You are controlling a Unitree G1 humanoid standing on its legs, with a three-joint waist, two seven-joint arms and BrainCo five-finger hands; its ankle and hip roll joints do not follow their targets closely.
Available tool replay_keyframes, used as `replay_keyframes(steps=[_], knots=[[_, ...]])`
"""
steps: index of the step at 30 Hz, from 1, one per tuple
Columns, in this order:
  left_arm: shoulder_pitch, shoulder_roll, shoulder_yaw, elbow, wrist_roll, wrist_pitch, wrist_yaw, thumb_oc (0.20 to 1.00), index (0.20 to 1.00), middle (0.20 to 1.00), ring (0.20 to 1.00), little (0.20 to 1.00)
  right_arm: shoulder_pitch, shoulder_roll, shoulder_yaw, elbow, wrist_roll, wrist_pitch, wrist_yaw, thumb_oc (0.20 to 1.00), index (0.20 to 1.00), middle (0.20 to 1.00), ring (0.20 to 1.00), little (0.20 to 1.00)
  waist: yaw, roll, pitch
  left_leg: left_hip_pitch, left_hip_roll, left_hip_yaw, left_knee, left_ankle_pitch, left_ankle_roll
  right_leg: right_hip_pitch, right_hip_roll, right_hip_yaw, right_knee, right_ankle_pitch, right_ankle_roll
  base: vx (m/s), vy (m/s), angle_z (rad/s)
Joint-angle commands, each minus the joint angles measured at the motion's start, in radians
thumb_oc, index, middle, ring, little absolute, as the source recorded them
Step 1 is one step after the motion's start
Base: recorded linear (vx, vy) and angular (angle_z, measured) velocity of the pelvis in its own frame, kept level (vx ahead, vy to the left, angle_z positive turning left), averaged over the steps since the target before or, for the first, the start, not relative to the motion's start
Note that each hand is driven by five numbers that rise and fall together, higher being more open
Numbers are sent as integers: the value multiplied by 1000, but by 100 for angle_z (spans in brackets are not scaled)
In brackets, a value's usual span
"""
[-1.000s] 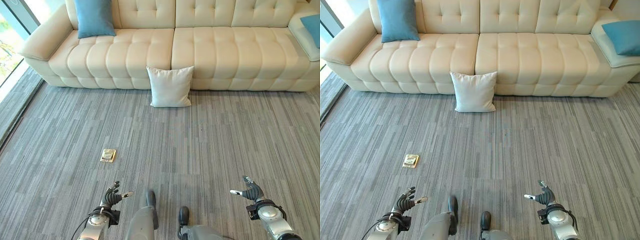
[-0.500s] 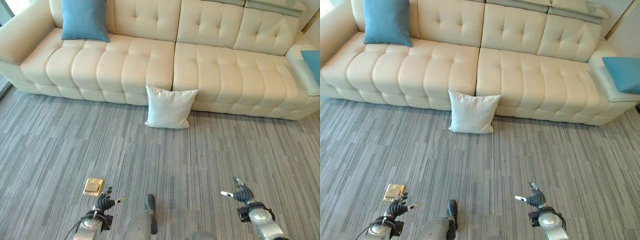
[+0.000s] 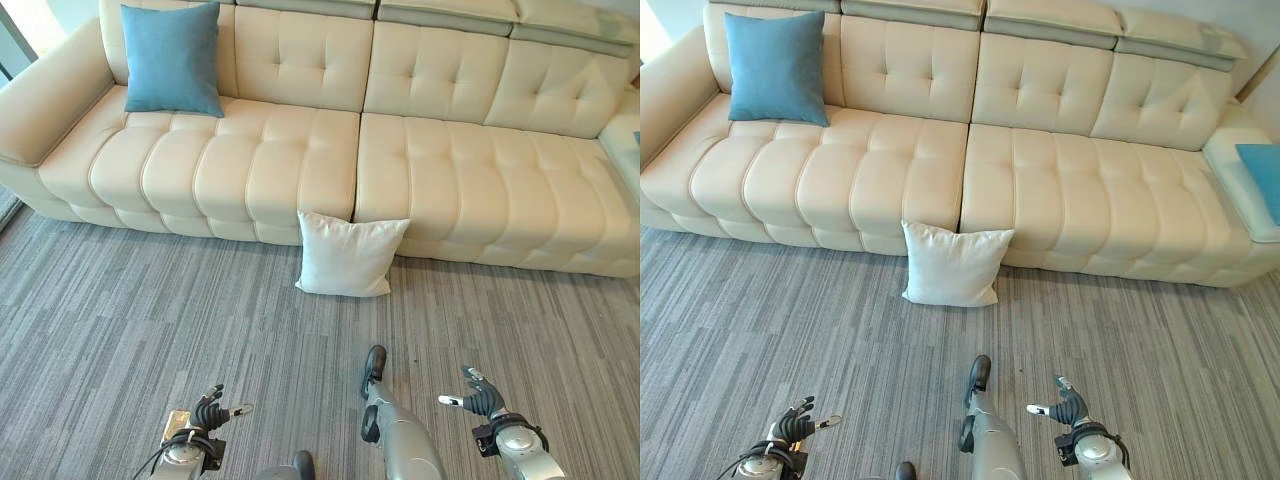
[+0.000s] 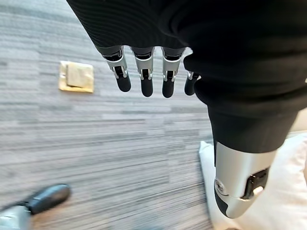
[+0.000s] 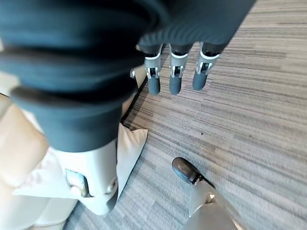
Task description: Pick up all the scattered cushions and arrange them neatly on the sofa.
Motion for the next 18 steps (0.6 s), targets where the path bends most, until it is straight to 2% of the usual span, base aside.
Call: replay_keyframes(steps=[1,3,4,5,6,7,8,9,10,12,13,14,15,18], knots=[[11,29,24,-59,40,-31,-6,1000,1000,1000,1000,1000,-25,-62,-17,-48,-10,-25,6,1000,1000,1000,1000,1000,-18,18,-20,2,46,0,148,26,-77,-7,-15,49,23,50,54,442,-275,40],[-2,22,8,-56,35,-29,0,1000,1000,1000,1000,1000,-33,-78,-21,-52,-5,-29,-7,1000,1000,1000,1000,1000,-19,21,-9,-109,97,-4,401,165,-117,26,-1,52,46,31,11,295,-331,22],[-2,23,8,-56,35,-29,0,1000,1000,1000,1000,1000,-33,-77,-21,-52,-5,-29,-7,1000,1000,1000,1000,1000,-22,18,-12,-114,94,-7,401,167,-116,23,-5,51,45,32,11,367,-433,4],[-9,15,4,-61,2,-31,6,1000,1000,1000,1000,1000,-43,-97,-21,-61,20,-29,-21,1000,1000,1000,1000,1000,-11,22,0,-233,157,42,585,255,-104,80,29,48,49,-44,-56,261,-271,0],[-10,15,4,-61,2,-31,6,1000,1000,1000,1000,1000,-43,-97,-21,-61,20,-29,-21,1000,1000,1000,1000,1000,-11,23,-1,-235,158,41,587,254,-104,79,30,47,50,-45,-56,473,-354,-15],[-22,9,-3,-58,-11,-33,4,1000,1000,1000,1000,1000,-55,-106,-21,-58,28,-30,-22,1000,1000,1000,1000,1000,4,20,4,-311,125,61,565,190,-75,116,36,65,45,-77,-62,206,-83,-40],[-22,9,-3,-58,-11,-33,4,1000,1000,1000,1000,1000,-55,-106,-21,-58,28,-30,-22,1000,1000,1000,1000,1000,4,21,5,-312,126,61,568,188,-75,116,37,65,45,-78,-62,425,-114,-53],[-25,6,-12,-67,-7,-36,-3,1000,1000,1000,1000,1000,-57,-112,-28,-57,27,-31,-26,1000,1000,1000,1000,1000,14,19,9,-375,123,108,484,143,-60,152,31,67,44,-108,-56,220,-29,-54],[-25,6,-12,-68,-7,-36,-3,1000,1000,1000,1000,1000,-57,-112,-29,-57,27,-31,-26,1000,1000,1000,1000,1000,15,19,9,-374,123,109,484,142,-60,152,31,67,45,-109,-56,307,-16,-24],[-24,8,-13,-72,-6,-36,-4,1000,1000,1000,1000,1000,-61,-116,-30,-56,25,-31,-31,1000,1000,1000,1000,1000,28,21,16,-428,112,125,365,133,-54,180,38,75,56,-137,-54,183,25,-15],[-24,8,-14,-72,-6,-36,-4,1000,1000,1000,1000,1000,-61,-116,-30,-56,25,-31,-31,1000,1000,1000,1000,1000,28,21,17,-425,111,126,364,134,-53,181,37,75,57,-138,-54,319,31,-22],[-21,14,-6,-75,-8,-32,2,1000,1000,1000,1000,1000,-64,-115,-31,-48,23,-30,-40,1000,1000,1000,1000,1000,48,27,23,-455,109,103,237,193,-67,229,61,86,55,-160,-56,344,35,-16],[-19,16,-2,-71,-7,-32,7,1000,1000,1000,1000,1000,-63,-114,-32,-42,21,-29,-46,1000,1000,1000,1000,1000,55,32,25,-474,113,93,196,240,-82,252,75,88,56,-174,-57,444,47,-18],[-12,18,10,-56,-9,-24,13,1000,1000,1000,1000,1000,-52,-102,-39,-33,13,-18,-53,1000,1000,1000,1000,1000,73,31,14,-505,123,83,143,293,-100,318,90,117,56,-207,-55,359,102,-20]])
